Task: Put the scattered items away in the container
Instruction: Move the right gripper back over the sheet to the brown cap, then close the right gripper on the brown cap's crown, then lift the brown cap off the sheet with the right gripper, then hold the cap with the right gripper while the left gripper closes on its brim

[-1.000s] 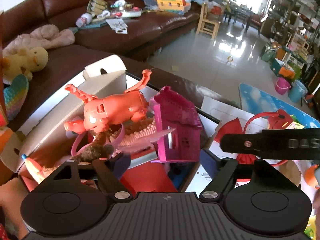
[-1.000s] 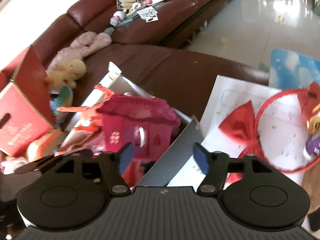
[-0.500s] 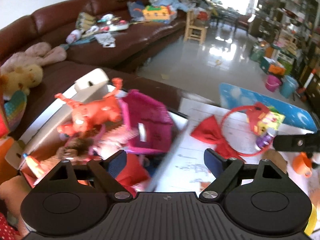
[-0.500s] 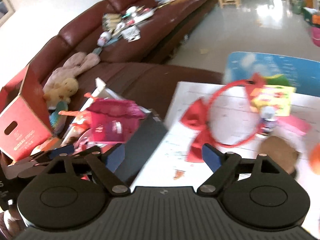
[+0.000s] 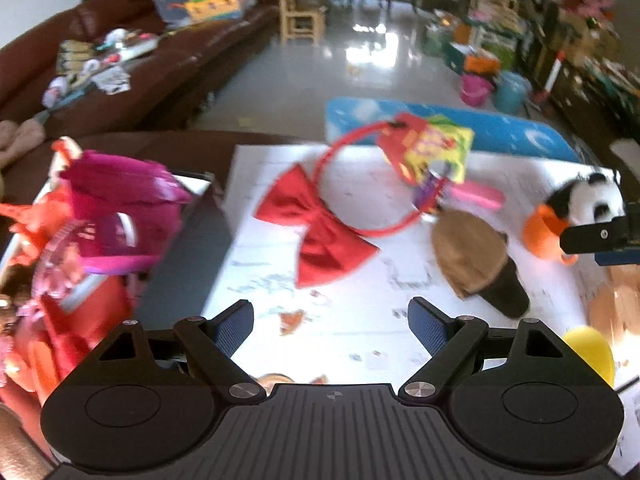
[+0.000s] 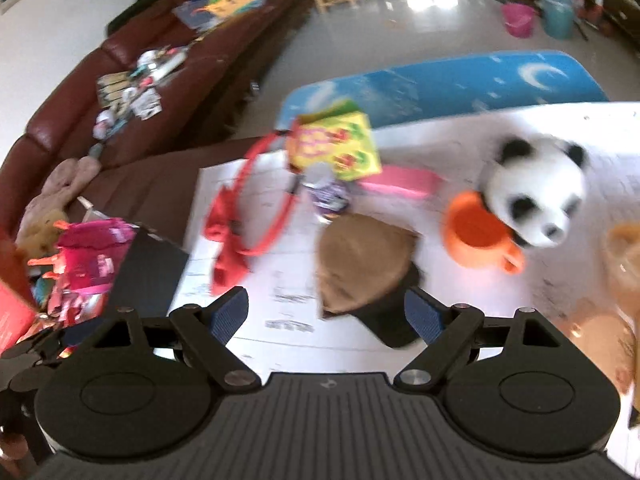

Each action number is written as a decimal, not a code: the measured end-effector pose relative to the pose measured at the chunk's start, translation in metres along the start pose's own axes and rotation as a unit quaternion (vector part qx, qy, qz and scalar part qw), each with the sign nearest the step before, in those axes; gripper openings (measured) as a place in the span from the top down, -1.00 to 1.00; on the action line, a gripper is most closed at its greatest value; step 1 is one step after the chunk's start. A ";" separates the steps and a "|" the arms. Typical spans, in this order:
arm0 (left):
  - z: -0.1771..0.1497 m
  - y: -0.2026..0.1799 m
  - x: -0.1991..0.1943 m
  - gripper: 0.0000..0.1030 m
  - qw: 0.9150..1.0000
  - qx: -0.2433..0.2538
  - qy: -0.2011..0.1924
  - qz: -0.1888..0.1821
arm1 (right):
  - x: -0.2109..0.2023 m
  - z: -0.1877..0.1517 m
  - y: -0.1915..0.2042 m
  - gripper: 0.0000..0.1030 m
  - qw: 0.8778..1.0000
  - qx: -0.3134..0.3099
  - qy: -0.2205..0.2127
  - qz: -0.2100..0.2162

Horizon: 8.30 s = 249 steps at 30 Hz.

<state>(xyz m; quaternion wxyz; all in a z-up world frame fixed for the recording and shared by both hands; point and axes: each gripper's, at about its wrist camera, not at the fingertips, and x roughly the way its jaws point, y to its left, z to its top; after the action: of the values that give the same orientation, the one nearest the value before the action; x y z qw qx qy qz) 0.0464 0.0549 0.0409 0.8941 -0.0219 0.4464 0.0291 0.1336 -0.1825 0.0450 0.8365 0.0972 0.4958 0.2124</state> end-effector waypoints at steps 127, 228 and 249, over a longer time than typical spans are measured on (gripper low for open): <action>-0.035 -0.027 0.089 0.23 0.982 0.089 0.074 -0.152 | 0.054 -0.025 0.020 -0.16 0.984 0.051 0.072 0.152; -0.068 0.006 0.045 0.27 0.995 0.091 -0.003 -0.037 | 0.119 -0.036 0.085 0.42 0.982 0.031 0.155 0.103; -0.067 0.011 0.055 0.55 0.997 0.066 0.035 -0.014 | 0.122 -0.036 0.110 0.45 0.986 0.023 0.139 0.091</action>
<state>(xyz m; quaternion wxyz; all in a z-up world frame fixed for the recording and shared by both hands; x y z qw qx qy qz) 0.0253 0.0630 -0.0428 0.8778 0.0297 0.4780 -0.0134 0.1243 -0.0310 -0.0273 0.7338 0.1305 0.6013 0.2878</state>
